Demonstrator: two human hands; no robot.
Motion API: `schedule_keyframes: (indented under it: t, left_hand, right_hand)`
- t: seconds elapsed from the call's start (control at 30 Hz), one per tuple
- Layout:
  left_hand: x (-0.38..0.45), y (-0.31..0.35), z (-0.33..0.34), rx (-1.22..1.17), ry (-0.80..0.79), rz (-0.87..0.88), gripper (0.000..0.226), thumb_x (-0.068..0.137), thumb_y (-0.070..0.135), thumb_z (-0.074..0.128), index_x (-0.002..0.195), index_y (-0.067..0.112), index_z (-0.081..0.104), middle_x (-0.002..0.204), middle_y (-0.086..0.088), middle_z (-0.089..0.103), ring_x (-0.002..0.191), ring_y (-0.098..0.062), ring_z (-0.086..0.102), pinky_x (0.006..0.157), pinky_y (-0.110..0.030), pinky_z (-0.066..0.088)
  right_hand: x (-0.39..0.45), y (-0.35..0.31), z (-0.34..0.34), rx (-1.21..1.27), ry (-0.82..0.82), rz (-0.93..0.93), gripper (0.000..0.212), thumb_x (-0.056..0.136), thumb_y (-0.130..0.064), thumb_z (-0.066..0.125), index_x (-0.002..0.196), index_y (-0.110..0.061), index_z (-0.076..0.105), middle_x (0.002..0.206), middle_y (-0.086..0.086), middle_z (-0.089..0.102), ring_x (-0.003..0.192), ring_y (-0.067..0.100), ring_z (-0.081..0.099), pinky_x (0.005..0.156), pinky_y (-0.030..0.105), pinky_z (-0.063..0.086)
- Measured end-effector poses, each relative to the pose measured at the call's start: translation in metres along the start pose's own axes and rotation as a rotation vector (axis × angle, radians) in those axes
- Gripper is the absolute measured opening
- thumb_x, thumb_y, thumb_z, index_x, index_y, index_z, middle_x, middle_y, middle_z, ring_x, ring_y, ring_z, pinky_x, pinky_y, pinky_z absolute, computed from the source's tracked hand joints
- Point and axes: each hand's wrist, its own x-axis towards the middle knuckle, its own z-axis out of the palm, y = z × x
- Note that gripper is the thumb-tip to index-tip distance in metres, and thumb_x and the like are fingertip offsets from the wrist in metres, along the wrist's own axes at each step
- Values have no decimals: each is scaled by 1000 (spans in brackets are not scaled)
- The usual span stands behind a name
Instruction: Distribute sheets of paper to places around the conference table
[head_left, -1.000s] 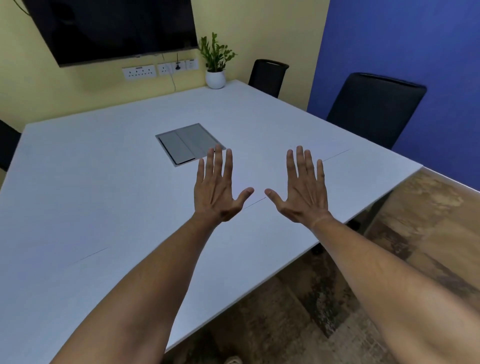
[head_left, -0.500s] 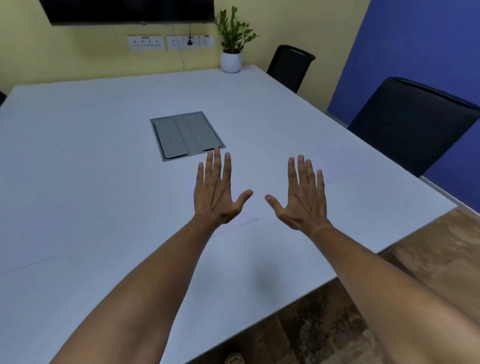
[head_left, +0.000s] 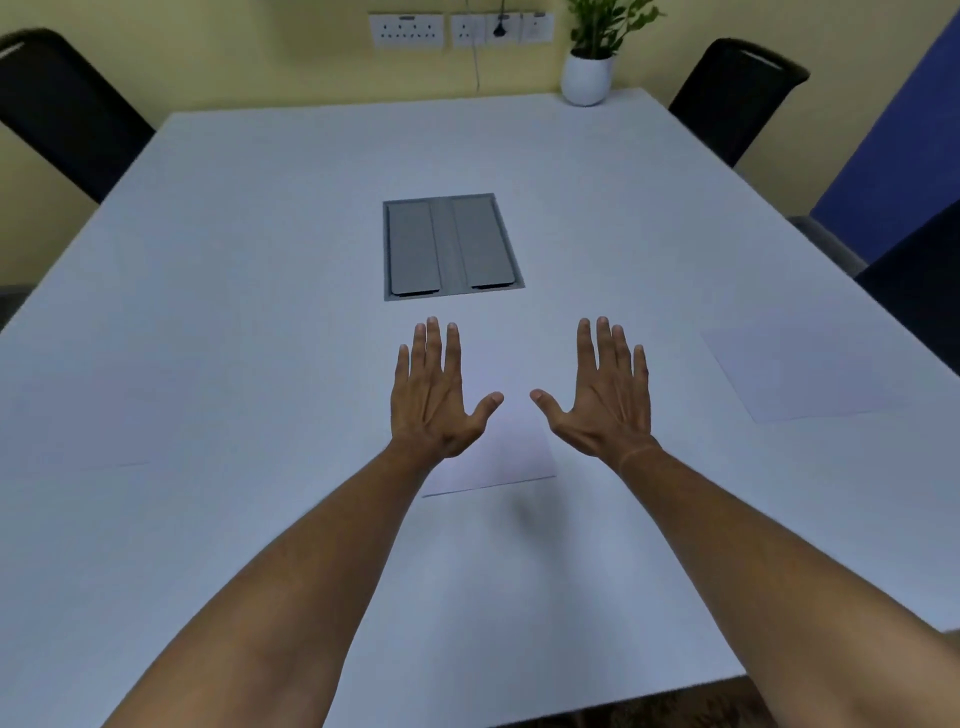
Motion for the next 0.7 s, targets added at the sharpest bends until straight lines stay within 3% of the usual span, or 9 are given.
schedule_keyframes:
  t: [0.47,0.57,0.7]
  left_hand:
    - [20,-14,53,-4,-135,-312,101,86,75,29,155,13,-10,163,-15,-10,151,-28,-8,121,-41,2]
    - [22,-22,68,-40,-187,-365,101,87,74,34,155,11,-7,164,-15,-7,152,-27,-5,121,-40,6]
    - [25,-32,86,-101,-287,-449,99,88,65,46,155,9,0,163,-17,2,150,-31,6,117,-44,20]
  right_hand:
    - [68,12,71,89,-211,-146,104,86,-71,44,158,-13,-2,166,12,2,154,29,3,124,47,3]
    - [72,7,85,80,-238,-118,101,86,-70,47,158,-11,6,165,14,15,151,32,15,120,47,17]
    - [76,-2,103,54,-286,-44,94,86,-67,52,154,-9,22,149,14,39,131,33,39,99,45,37]
